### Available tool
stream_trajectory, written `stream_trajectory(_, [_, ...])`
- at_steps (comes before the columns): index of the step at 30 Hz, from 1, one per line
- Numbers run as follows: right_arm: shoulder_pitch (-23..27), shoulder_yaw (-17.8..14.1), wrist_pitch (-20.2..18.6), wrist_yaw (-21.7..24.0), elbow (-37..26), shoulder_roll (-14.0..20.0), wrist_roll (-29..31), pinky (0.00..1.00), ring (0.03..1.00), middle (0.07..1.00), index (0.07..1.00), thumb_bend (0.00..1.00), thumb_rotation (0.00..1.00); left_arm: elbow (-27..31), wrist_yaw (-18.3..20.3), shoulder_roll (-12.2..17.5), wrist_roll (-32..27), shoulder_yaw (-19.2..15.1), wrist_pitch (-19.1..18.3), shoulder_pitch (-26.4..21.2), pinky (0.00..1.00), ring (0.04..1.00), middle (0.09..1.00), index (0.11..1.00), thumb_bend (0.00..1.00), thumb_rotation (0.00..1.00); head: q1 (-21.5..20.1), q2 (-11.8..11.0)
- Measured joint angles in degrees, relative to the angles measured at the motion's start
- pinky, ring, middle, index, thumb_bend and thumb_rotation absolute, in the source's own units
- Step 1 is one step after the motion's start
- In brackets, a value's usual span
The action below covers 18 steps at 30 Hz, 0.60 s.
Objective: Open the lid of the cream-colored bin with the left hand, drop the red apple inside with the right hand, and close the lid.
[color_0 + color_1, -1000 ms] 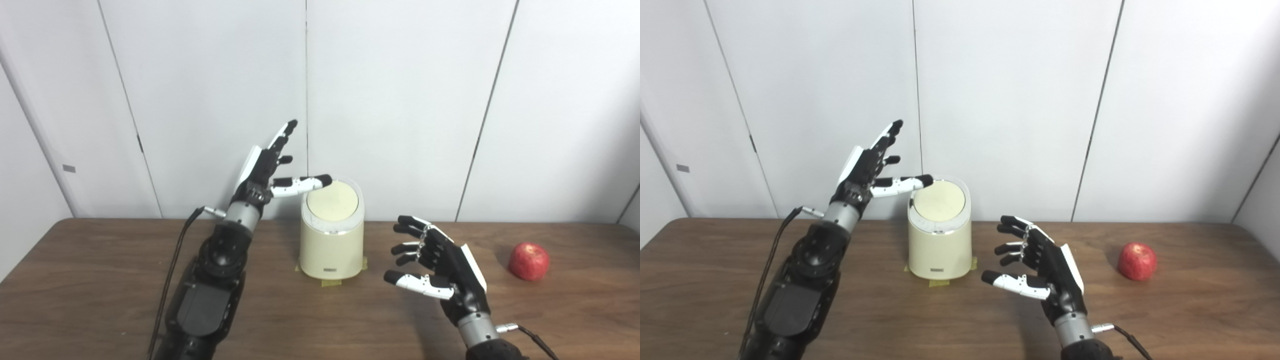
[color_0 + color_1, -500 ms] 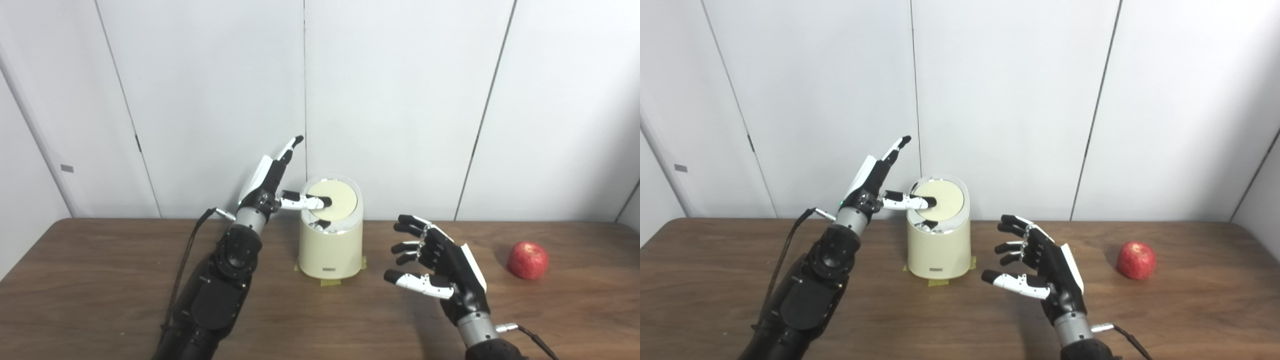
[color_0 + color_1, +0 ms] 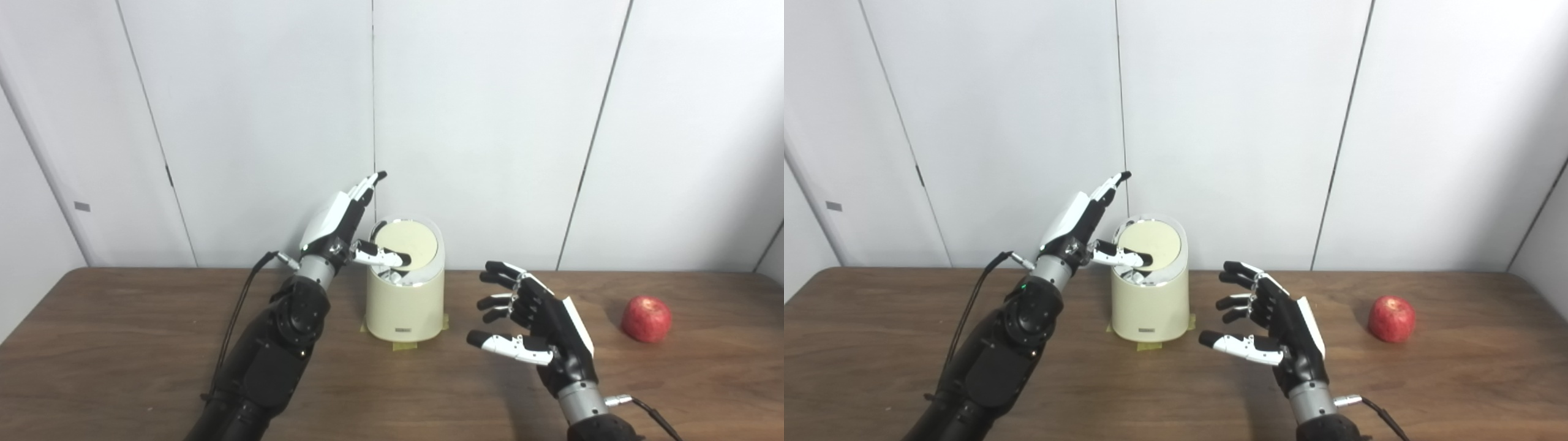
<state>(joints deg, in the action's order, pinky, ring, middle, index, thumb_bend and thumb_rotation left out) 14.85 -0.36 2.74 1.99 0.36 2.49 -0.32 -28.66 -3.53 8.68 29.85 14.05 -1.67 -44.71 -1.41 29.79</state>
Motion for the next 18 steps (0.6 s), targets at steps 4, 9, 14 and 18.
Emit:
stream_trajectory(4, [0.00,0.04,-0.07,-0.06,-0.30,-0.17,-0.25,0.49,0.566,0.733,0.741,0.82,0.14,1.09,-1.95,1.50,9.10,5.30,-4.54,-0.07,0.89,0.992,1.000,1.000,0.93,0.12,0.00,0.09])
stream_trajectory(9, [0.00,0.03,-0.07,-0.06,-0.30,-0.22,-0.27,0.49,0.571,0.738,0.745,0.81,0.13,4.30,-3.34,3.86,21.62,12.77,-9.38,-1.58,0.87,0.998,1.000,1.000,0.97,0.04,0.26,0.00])
stream_trajectory(14, [-0.01,0.00,-0.08,-0.05,-0.30,-0.19,-0.17,0.49,0.566,0.739,0.745,0.81,0.13,6.54,-1.17,5.34,28.80,16.24,-11.93,-2.81,0.90,1.000,1.000,1.000,0.99,0.01,0.35,0.00])
stream_trajectory(18, [0.00,0.06,-0.04,-0.05,-0.30,-0.19,-0.21,0.48,0.562,0.737,0.745,0.81,0.14,8.22,-0.96,5.91,31.55,17.00,-12.12,-2.49,0.94,0.999,1.000,1.000,0.94,0.02,0.35,0.09])
